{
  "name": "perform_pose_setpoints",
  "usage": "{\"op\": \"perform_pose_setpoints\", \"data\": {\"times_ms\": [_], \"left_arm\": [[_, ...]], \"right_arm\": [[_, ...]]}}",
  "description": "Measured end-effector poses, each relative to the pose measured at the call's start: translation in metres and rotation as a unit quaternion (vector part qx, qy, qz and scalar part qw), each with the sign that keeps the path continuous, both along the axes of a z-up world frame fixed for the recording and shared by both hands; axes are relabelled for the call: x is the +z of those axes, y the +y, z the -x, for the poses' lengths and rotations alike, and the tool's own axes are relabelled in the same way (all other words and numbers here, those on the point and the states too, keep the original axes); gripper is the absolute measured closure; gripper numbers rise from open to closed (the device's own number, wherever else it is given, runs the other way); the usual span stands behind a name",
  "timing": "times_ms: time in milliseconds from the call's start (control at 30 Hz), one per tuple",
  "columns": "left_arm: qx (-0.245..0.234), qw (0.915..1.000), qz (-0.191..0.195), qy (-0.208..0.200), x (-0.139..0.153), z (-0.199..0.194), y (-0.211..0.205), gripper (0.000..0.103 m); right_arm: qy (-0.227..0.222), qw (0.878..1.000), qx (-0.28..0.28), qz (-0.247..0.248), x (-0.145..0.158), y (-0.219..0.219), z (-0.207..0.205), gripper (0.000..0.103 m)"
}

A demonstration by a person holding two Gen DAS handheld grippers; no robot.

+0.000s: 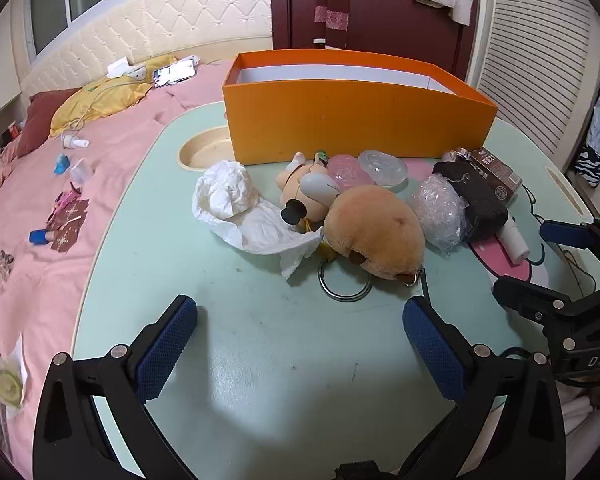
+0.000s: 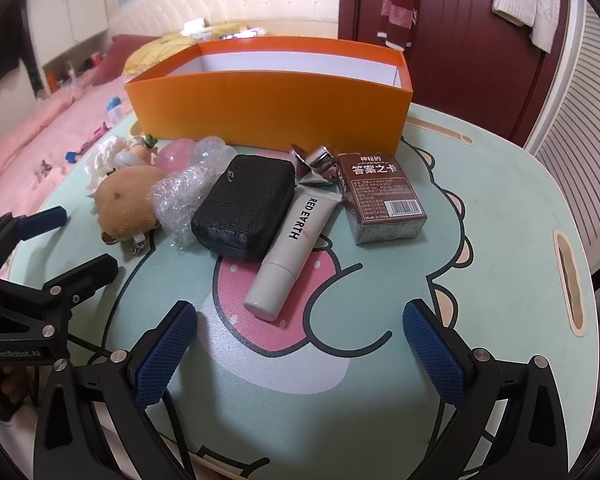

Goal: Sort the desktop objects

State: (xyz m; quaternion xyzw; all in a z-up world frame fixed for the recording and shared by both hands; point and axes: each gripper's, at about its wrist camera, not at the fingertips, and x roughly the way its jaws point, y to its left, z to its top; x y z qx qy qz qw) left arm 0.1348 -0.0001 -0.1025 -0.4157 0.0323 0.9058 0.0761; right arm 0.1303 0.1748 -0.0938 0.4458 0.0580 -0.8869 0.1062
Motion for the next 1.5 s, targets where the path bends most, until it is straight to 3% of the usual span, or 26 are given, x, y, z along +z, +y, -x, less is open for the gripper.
{"op": "perform_pose_setpoints", "data": {"times_ms": [1500], "left_arm": [[-0.006,1.0000,-0.005,0.004,0.0000,-0.0026,0.0008,0.000]], "right_arm": [[0.000,1.000,0.000,-0.004,0.0004,0.0027,-0.0032,0.000]]}}
